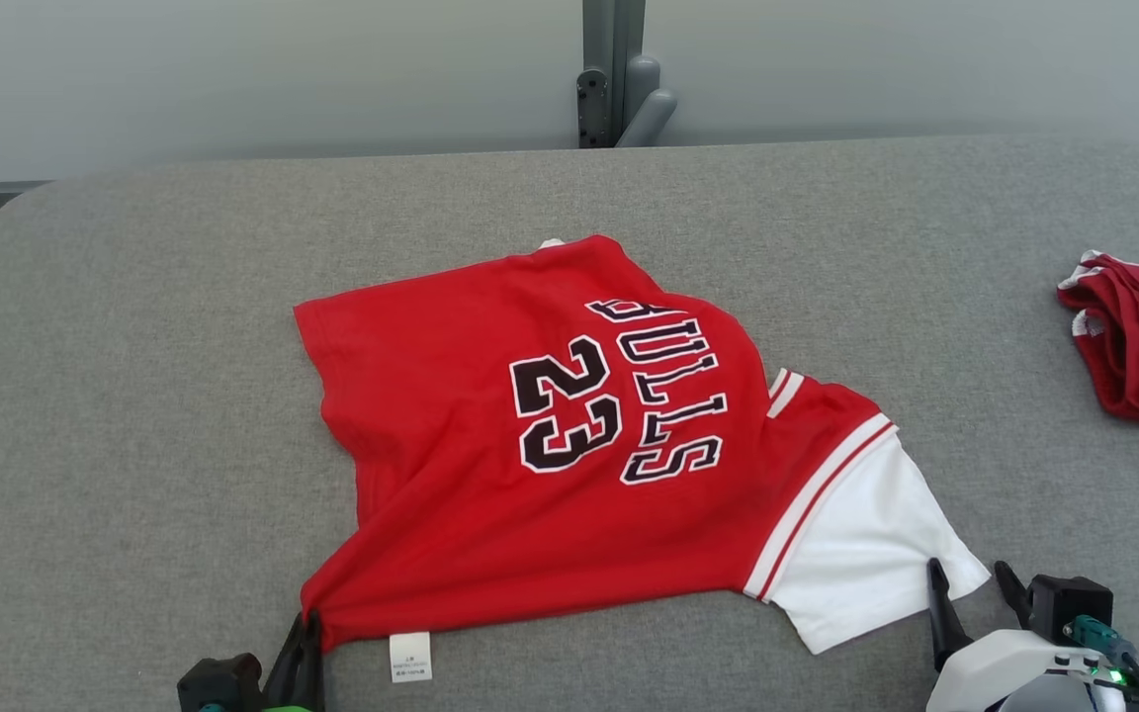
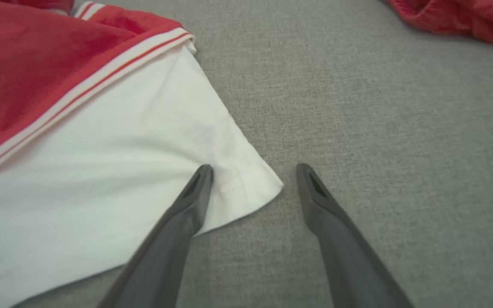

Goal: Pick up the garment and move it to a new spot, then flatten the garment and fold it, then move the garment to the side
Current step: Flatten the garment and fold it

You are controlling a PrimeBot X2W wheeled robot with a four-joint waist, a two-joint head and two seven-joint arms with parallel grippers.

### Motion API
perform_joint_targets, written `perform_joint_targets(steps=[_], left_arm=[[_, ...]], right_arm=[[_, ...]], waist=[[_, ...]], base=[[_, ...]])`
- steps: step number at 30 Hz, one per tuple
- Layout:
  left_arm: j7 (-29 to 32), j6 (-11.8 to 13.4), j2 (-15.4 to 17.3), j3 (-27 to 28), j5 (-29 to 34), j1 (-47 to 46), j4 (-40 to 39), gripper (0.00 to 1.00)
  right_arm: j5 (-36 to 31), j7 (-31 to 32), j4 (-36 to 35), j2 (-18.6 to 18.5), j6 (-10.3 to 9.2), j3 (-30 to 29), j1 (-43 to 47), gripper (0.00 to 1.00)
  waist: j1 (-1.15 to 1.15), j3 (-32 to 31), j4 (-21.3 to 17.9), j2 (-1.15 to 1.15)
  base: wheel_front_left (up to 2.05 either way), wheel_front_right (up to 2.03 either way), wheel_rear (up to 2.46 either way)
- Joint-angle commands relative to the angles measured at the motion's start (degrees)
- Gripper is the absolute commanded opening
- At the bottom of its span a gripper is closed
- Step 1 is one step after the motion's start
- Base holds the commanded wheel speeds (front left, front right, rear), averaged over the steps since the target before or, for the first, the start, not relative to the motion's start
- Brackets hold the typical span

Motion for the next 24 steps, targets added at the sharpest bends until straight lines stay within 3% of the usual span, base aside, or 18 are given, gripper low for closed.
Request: perform_joint_targets(steps=[1,2,3,11,19,24], left_arm=[[0.03,-0.21,0.33,0.05,0.48,0.10,0.25,0.00],[0.03,-0.26,0.33,-0.07,0.45,0.08,0.27,0.00],[0.03,-0.32,0.33,-0.16,0.44,0.06,0.28,0.00],[0.03,-1.59,0.33,-0.67,-0.26,0.30,-1.96,0.00],[0.02,-3.58,0.66,-0.53,2.83,-3.40,-11.30,0.00],[0.03,-4.38,4.71,-1.19,4.52,-11.24,-16.18,0.00]], right_arm=[[0.57,0.10,1.24,-0.17,-0.05,0.47,0.73,0.68],[0.76,0.10,1.52,-0.15,-0.05,0.69,0.69,0.46],[1.06,0.11,1.84,-0.14,-0.05,1.01,0.62,0.00],[5.98,0.02,-1.36,-0.19,-0.07,2.86,0.00,0.00],[14.91,-0.04,-18.35,-0.20,-0.07,3.90,-2.66,0.00],[15.09,-0.04,-25.97,-0.27,-0.05,4.16,-9.32,0.00]], waist=[[0.00,-0.18,0.04,0.00],[0.00,-0.24,0.05,0.00],[0.00,-0.30,0.06,0.00],[0.00,-2.56,0.08,0.00],[0.00,-6.76,-0.29,0.00],[0.00,-8.09,-0.62,0.00]], base=[[0.00,0.00,0.00],[0.00,0.00,0.00],[0.00,0.00,0.00],[0.00,0.00,0.00],[0.00,0.00,0.00],[0.00,0.00,0.00]])
